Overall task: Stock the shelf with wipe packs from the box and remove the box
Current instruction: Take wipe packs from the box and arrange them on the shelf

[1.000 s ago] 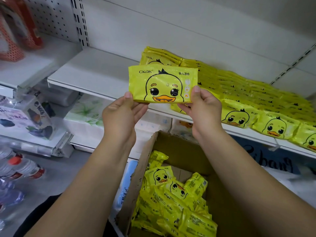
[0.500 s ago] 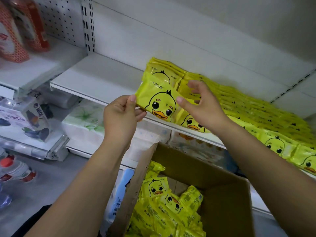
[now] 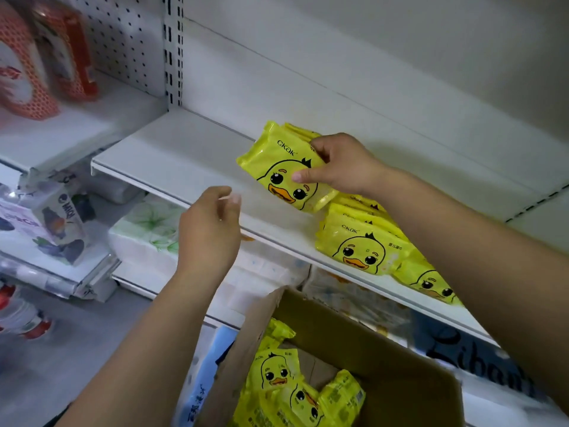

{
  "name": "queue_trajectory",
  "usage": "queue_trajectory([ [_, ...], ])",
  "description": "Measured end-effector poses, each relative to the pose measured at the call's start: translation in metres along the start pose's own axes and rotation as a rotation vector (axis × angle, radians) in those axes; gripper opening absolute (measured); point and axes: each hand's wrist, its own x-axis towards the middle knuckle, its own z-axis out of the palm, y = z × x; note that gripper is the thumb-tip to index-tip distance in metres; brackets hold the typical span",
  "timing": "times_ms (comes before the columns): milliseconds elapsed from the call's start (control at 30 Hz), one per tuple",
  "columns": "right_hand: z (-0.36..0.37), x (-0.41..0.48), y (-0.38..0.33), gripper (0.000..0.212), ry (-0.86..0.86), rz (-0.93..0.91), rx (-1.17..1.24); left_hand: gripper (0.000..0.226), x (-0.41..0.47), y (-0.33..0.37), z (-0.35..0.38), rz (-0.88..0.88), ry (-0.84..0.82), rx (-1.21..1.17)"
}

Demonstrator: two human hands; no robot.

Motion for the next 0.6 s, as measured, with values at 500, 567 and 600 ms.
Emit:
queue_trajectory([
  [500, 0.045, 0.093, 0.072, 0.061, 0.125, 0.017, -0.285, 0.073, 0.010, -0.010, 0.040, -0.097, -0.301, 0.800],
  [567, 0.044, 0.093, 0.078, 0.061, 0.118, 0.015, -0.306, 0.075, 0.010, -0.009, 0.044, -0.101, -0.282, 0.814],
  [600, 0.042, 0.093, 0.081, 0.061, 0.123, 0.014, -0.302, 0.076, 0.009, -0.009, 0.046, -0.104, -0.276, 0.815],
])
